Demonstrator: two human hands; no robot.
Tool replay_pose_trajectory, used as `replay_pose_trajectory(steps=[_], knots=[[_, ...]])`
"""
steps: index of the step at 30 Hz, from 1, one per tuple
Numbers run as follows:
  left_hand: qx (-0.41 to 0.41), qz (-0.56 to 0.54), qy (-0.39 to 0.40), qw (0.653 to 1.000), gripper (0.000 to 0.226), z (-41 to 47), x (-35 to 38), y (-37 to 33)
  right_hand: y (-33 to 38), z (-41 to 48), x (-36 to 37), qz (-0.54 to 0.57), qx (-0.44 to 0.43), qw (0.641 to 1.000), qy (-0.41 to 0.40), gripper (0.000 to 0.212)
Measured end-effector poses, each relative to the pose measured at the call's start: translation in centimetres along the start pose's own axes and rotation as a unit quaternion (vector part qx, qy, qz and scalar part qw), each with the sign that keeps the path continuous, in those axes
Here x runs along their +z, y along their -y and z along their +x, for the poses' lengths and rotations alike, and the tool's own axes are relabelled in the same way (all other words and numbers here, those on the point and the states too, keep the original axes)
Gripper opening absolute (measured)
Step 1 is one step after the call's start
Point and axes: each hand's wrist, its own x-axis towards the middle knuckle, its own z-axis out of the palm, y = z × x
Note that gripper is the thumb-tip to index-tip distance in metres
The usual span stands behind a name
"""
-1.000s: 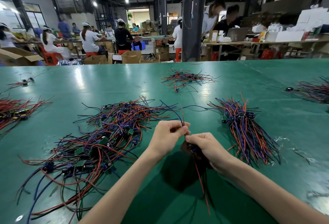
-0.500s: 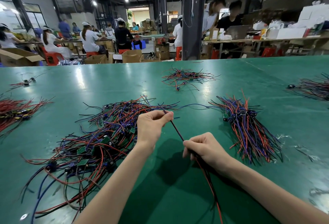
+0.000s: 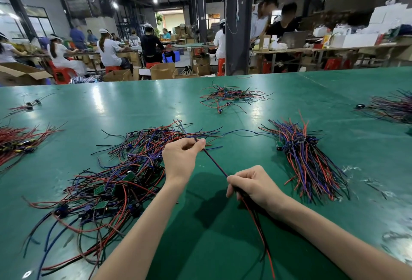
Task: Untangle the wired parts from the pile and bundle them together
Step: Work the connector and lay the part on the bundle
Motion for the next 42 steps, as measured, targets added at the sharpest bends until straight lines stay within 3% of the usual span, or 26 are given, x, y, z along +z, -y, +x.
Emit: replay_pose_trajectory(steps=[4,7,9,11,13,15,17,18,21,25,28,35,42], knots=[[-0.104,-0.085,0.029,0.991,0.028,-0.1,0.1,0.3,0.0,-0.2,0.1,-0.009,-0.005,1.000,0.008,0.040],[-0.103,-0.092,0.030,0.990,0.026,-0.1,0.2,0.5,0.0,-0.2,0.1,-0.008,-0.008,1.000,0.012,0.040],[0.005,0.017,0.009,1.000,0.029,-0.1,0.0,0.7,0.0,-0.2,0.1,-0.002,-0.006,1.000,0.014,0.040],[0.193,0.191,-0.028,0.962,0.031,-0.2,-0.2,1.0,-0.1,-0.1,0.1,-0.001,-0.003,1.000,0.018,0.040],[0.276,0.246,-0.045,0.928,0.030,-0.2,-0.1,1.3,-0.2,-0.1,0.1,0.003,-0.003,1.000,0.019,0.040],[0.207,0.198,-0.045,0.957,0.030,0.0,0.1,1.4,-0.4,0.1,0.0,0.016,-0.002,1.000,0.010,0.041],[0.047,0.071,-0.013,0.996,0.029,-0.1,0.4,1.4,-0.6,0.3,0.1,0.034,-0.003,0.999,-0.003,0.042],[-0.043,-0.013,0.011,0.999,0.026,-0.2,0.5,1.2,-0.7,0.3,0.2,0.039,-0.005,0.999,-0.011,0.042],[-0.215,-0.207,0.099,0.949,0.018,-0.9,1.3,0.5,-0.9,0.6,0.3,0.056,-0.014,0.997,-0.040,0.041],[-0.224,-0.230,0.241,0.916,0.014,-2.2,2.1,-0.3,-1.2,1.0,0.4,0.084,-0.015,0.994,-0.074,0.039],[-0.211,-0.207,0.293,0.909,0.011,-3.5,2.5,-0.6,-1.5,1.2,0.4,0.107,-0.012,0.990,-0.091,0.037],[-0.214,-0.233,0.284,0.905,0.009,-3.8,2.5,-0.7,-1.4,1.1,0.4,0.124,-0.016,0.989,-0.083,0.039],[-0.230,-0.193,0.246,0.921,0.009,-3.5,2.3,-0.7,-1.5,1.2,0.5,0.069,-0.030,0.995,-0.066,0.042]])
